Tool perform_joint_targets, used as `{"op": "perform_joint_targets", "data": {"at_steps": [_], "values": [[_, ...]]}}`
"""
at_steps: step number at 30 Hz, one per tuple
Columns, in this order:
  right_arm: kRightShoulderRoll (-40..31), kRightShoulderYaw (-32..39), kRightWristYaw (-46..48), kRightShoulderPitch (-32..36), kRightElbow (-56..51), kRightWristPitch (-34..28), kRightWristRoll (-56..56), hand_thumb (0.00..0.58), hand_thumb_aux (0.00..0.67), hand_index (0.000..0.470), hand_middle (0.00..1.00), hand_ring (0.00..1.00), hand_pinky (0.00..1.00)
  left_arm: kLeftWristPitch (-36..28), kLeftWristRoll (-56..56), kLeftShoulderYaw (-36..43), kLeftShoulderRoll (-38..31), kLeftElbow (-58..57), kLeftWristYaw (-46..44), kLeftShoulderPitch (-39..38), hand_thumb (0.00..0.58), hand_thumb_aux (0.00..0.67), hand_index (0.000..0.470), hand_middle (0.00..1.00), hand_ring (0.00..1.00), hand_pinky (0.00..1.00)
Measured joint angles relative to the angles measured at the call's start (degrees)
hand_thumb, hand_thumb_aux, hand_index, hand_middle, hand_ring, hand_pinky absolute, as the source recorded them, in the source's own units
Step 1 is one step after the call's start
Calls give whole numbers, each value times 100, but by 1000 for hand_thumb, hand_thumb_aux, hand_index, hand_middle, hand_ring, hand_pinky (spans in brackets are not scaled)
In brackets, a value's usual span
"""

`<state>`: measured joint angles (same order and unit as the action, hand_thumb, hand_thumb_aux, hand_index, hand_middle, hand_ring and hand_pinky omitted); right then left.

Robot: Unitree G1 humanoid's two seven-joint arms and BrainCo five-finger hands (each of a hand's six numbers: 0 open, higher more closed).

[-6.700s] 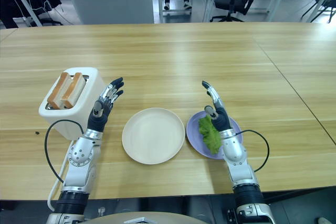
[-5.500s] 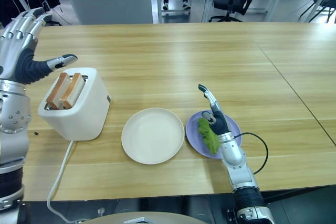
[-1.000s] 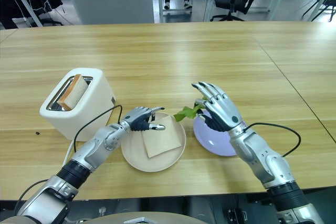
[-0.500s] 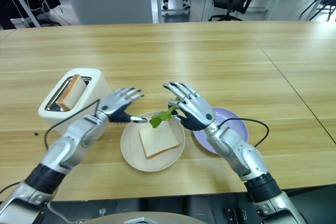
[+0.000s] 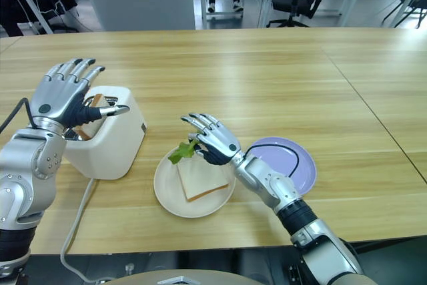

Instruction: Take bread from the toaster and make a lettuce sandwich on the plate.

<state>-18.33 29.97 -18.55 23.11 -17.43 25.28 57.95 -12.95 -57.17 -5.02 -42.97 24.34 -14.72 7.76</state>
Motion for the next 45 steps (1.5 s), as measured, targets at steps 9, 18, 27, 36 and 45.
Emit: {"op": "perform_joint_targets", "data": {"at_steps": [9,18,27,36,45], "values": [[-367,427,355,-302,-222,111,-21,580,670,460,0,0,0,-425,-170,-103,-5,-378,-401,-207,0,0,0,0,0,0],[-749,424,766,-631,87,27,-38,580,670,460,0,0,0,-648,-264,33,-11,-882,-847,-404,0,0,0,0,0,0],[-783,353,888,-812,454,-245,-34,0,0,0,0,0,0,-704,-167,203,-9,-1495,-813,-32,403,300,206,0,0,0],[-947,283,1030,-987,701,-433,-47,0,0,0,0,0,0,-521,359,342,282,-1987,-312,537,580,670,460,1000,1000,1000],[-1154,35,1089,-1233,1063,-464,-223,0,0,0,0,0,0,-268,962,256,498,-1942,267,702,580,670,460,1000,1000,1000]]}}
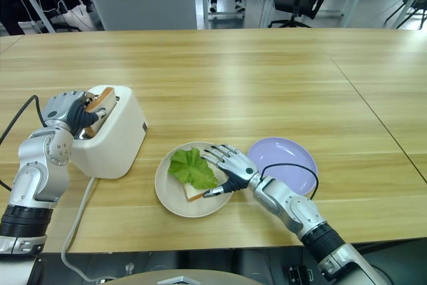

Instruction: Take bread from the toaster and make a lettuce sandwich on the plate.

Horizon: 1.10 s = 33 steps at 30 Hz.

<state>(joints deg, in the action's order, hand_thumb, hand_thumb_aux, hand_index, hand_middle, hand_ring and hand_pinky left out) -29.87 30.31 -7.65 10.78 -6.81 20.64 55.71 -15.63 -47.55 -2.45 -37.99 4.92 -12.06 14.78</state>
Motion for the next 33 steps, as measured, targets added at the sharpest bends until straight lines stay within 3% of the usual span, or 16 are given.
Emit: {"op": "perform_joint_targets", "data": {"at_steps": [12,18,26,33], "values": [[-226,-349,-459,-367,697,225,11,0,0,0,0,0,0,393,399,-783,-36,1631,802,649,580,670,460,1000,1000,1000],[-819,-801,-1406,-697,1340,386,538,0,0,0,0,0,0,333,1531,-634,452,2396,-25,694,580,670,460,1000,1000,1000],[-1358,-1473,-2411,-1298,2350,832,882,0,0,0,0,0,0,127,3407,296,1084,2080,-1555,81,580,670,460,1000,1000,1000],[-1390,-1473,-2540,-1507,2696,1243,1029,0,0,0,0,0,0,712,4059,1023,1465,644,-2092,-141,580,670,460,1000,1000,1000]]}}
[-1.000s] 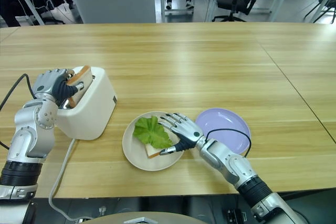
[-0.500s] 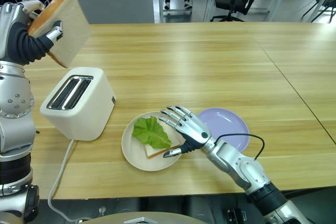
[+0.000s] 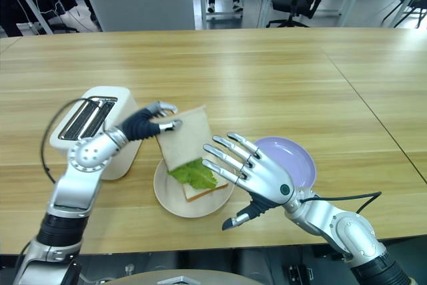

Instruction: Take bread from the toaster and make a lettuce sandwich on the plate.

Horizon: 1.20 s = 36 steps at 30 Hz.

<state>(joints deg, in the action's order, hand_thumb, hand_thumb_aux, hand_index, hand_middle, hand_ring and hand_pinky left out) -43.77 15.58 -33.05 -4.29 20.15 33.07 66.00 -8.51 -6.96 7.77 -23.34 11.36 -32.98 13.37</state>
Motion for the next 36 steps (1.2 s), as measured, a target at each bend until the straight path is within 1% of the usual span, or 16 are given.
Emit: {"op": "perform_joint_targets", "data": {"at_steps": [3,7,11,20,21,22,23,24,29,36], "values": [[116,129,318,96,-122,89,-75,0,0,0,0,0,0,300,2,201,86,-541,-3,-5,580,670,460,1000,1000,1000],[369,495,1045,196,-664,136,-282,0,0,0,0,0,0,796,-10,437,277,-1323,21,98,580,670,460,1000,1000,1000],[554,717,1581,230,-1062,125,-408,0,0,0,0,0,0,1110,-56,663,422,-2039,22,102,580,670,460,1000,1000,1000],[809,1035,2654,416,-1868,-48,-690,0,0,0,0,0,0,1782,-417,806,452,-2967,450,251,580,670,460,1000,1000,1000],[853,1069,2722,442,-1935,-80,-717,0,0,0,0,0,0,1885,-584,862,442,-3109,597,308,371,268,184,278,278,278],[881,1091,2764,474,-1975,-101,-723,0,0,0,0,0,0,1960,-701,901,436,-3209,727,343,132,81,56,0,0,0],[893,1118,2824,519,-2015,-114,-745,0,0,0,0,0,0,2090,-919,951,415,-3333,943,396,132,81,56,0,0,0],[912,1141,2882,577,-2062,-115,-785,0,0,0,0,0,0,2172,-1106,1002,382,-3445,1118,443,0,0,0,0,0,0],[918,1174,3055,642,-2191,-162,-860,0,0,0,0,0,0,2667,-1892,1238,260,-3627,1952,535,0,0,0,0,0,0],[963,1190,3235,700,-2250,-233,-950,0,0,0,0,0,0,2910,-3161,1542,53,-3362,3076,716,0,0,0,0,0,0]]}}
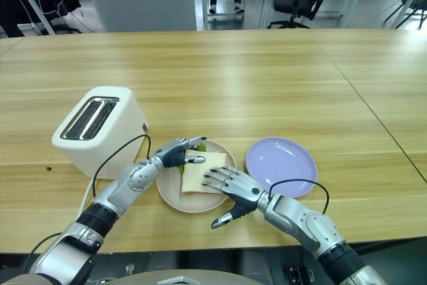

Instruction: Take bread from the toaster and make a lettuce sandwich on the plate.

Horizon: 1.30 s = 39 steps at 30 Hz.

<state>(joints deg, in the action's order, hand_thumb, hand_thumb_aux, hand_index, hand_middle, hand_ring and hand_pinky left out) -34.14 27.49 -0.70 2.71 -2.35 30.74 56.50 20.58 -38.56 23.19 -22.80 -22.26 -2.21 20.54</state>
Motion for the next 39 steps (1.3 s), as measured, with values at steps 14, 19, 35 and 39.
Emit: {"op": "perform_joint_targets", "data": {"at_steps": [14,19,35,39], "values": [[266,-458,-514,160,128,-217,-369,491,407,280,0,0,0,-168,-863,-548,-480,1560,1415,68,322,223,153,0,0,0],[396,-885,-493,69,417,-125,-1405,580,670,460,1000,1000,1000,101,672,-906,-605,2211,507,-625,580,670,460,1000,1000,1000],[-828,-485,2156,-1516,1567,358,-3342,580,670,460,1000,1000,1000,656,3349,-792,-2761,4278,-3220,-3765,580,670,460,1000,1000,1000],[-747,-474,2230,-1522,1589,347,-2920,580,670,460,1000,1000,1000,566,2669,-457,-2718,4113,-3419,-3934,580,670,460,1000,1000,1000]]}}
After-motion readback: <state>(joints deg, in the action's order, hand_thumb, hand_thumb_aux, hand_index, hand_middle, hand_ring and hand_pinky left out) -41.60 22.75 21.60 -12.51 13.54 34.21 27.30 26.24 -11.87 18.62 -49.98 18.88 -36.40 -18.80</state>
